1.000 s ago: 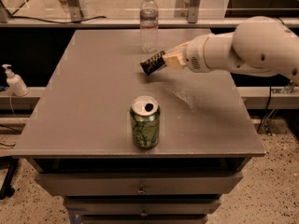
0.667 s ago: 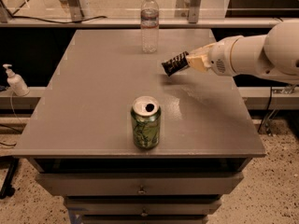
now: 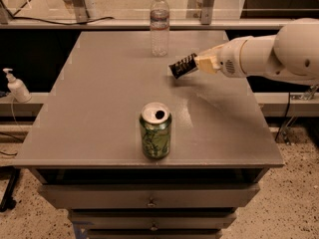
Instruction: Move rxbar chocolate near water bottle
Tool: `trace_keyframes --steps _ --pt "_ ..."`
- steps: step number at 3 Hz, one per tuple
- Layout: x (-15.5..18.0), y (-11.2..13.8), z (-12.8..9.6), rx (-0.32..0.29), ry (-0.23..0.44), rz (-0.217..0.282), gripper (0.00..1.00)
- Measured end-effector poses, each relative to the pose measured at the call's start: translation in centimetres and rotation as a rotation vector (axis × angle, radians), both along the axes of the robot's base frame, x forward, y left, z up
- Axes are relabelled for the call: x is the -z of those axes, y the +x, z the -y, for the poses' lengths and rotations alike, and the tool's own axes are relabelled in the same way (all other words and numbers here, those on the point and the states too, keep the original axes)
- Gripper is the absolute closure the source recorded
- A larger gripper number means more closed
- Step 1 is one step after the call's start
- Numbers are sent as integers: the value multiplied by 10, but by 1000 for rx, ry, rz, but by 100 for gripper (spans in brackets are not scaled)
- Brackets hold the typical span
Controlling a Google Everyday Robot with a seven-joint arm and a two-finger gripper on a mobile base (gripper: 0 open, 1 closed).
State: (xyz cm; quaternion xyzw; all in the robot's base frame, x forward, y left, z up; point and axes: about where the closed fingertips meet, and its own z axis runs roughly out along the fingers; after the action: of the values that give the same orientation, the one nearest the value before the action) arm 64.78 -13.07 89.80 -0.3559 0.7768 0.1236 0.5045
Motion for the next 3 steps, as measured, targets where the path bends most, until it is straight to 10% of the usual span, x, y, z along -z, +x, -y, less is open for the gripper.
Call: trace_keyframes --steps 3 --pt "17 55 -4 -6 47 -12 100"
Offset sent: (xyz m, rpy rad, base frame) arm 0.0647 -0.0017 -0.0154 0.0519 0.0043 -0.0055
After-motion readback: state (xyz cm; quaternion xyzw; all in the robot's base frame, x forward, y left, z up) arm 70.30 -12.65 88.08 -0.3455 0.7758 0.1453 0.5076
